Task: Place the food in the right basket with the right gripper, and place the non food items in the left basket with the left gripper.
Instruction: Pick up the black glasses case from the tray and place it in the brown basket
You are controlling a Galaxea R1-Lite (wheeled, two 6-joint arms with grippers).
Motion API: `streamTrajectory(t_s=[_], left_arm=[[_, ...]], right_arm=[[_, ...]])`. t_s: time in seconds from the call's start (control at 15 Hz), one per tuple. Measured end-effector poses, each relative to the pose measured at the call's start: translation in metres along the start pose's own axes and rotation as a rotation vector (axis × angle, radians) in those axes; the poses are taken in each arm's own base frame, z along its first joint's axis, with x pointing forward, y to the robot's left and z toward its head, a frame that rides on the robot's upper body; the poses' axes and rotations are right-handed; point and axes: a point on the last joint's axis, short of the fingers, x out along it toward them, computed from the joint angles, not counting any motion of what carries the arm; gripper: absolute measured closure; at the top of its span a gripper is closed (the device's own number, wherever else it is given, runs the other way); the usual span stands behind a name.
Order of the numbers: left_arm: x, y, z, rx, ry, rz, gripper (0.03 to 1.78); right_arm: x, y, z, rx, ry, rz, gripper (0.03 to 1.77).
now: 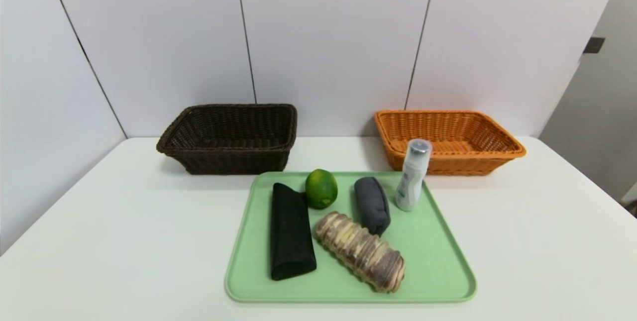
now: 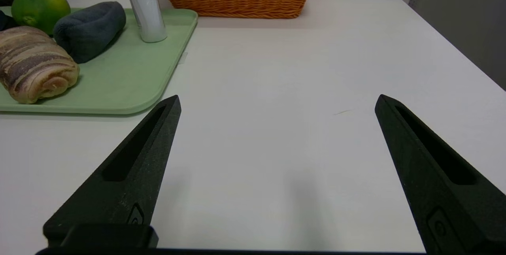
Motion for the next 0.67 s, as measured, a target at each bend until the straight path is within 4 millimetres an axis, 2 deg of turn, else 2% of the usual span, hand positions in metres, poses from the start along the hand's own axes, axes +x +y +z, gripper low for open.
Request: streamTrajectory(t_s=[0.67], left_arm=[[0.0002, 0.0000, 0.0014, 0.000, -0.017, -0.002, 0.12]], right_arm=[[0.0000, 0.0000, -0.0001, 0.000, 0.000, 0.001, 0.10]])
